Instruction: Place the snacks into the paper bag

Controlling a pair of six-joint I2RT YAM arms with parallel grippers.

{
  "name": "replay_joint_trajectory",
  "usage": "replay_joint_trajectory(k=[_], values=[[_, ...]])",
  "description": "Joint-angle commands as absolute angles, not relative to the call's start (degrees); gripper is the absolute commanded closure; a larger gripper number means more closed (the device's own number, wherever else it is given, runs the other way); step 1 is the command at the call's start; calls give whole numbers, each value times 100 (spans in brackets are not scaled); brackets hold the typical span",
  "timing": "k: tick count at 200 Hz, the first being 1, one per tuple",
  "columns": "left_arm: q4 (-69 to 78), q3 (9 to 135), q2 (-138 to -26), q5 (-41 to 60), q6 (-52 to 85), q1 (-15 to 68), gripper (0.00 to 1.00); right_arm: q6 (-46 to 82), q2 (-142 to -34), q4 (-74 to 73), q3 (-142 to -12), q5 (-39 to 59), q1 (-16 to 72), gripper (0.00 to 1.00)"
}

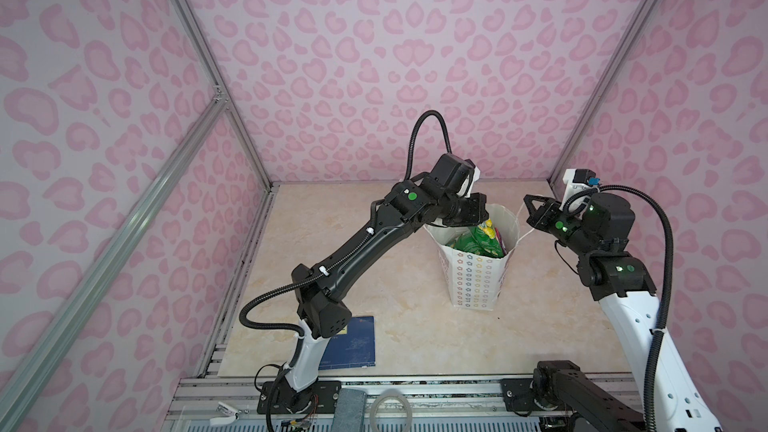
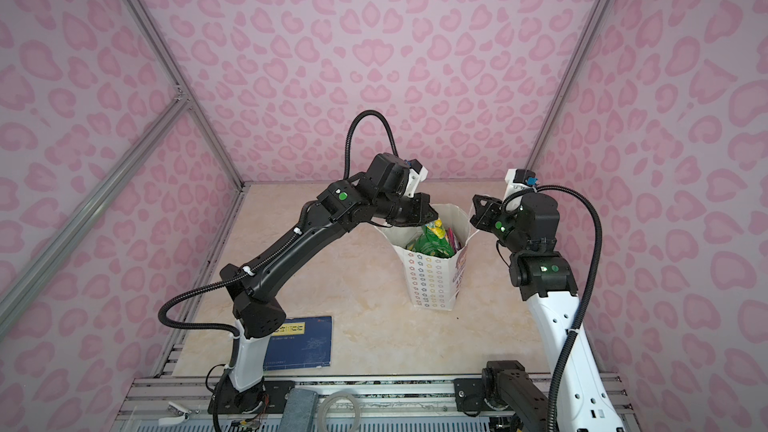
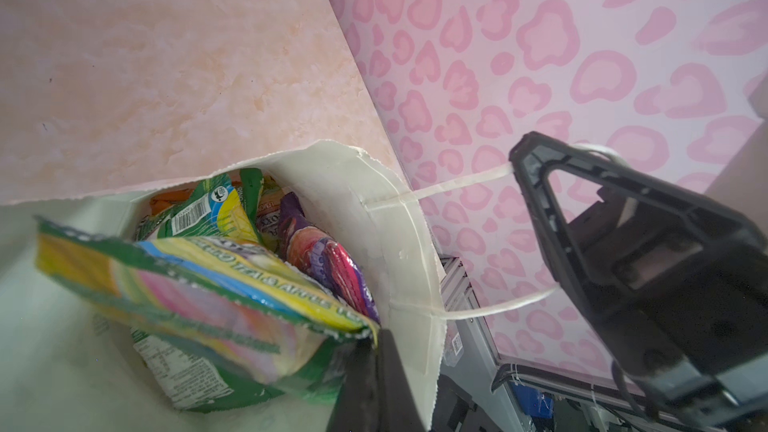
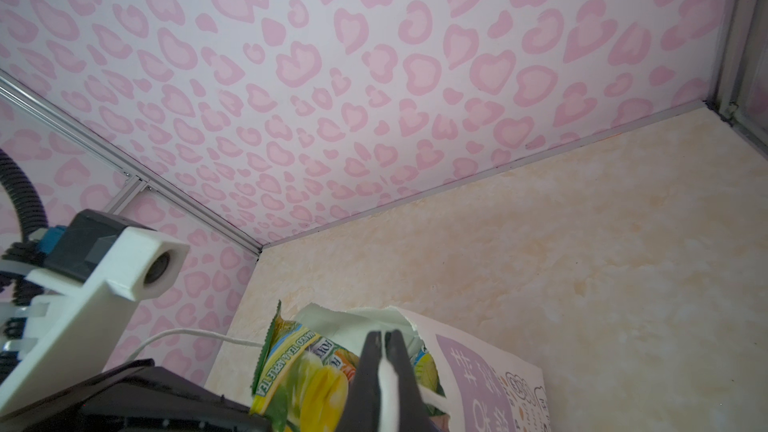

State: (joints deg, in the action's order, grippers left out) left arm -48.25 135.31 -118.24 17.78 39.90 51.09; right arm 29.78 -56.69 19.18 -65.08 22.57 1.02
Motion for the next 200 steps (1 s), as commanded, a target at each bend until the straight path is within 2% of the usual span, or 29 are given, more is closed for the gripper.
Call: replay_joint_trajectory(k=[1, 79, 115, 131, 158, 165, 200], values=[[-4830, 13450, -11900, 1757, 3825, 5122, 97, 2936, -5678, 1428, -6534, 2347, 104, 100], [-5129, 12191, -11752, 1459, 3383, 5151, 97, 2934, -5661, 1441, -6547, 2329, 87, 100], [-5285, 12113, -11781, 1448, 3227, 5159, 94, 2950, -5660, 1417, -6535, 2354, 79, 100], [-5356, 12252, -11834, 1547, 3191, 5165, 86, 2956, -5660, 1424, -6539, 2358, 81, 100], [-5350, 12637, -11811, 1727, 3181, 5193, 65, 2953, -5651, 1433, -6536, 2347, 79, 100], [-5348, 12798, -11802, 1813, 3190, 5194, 56, 2951, -5651, 1424, -6537, 2347, 75, 100], [-5165, 13398, -11625, 2283, 3258, 5212, 30, 2947, -5643, 1433, -6537, 2333, 77, 100]])
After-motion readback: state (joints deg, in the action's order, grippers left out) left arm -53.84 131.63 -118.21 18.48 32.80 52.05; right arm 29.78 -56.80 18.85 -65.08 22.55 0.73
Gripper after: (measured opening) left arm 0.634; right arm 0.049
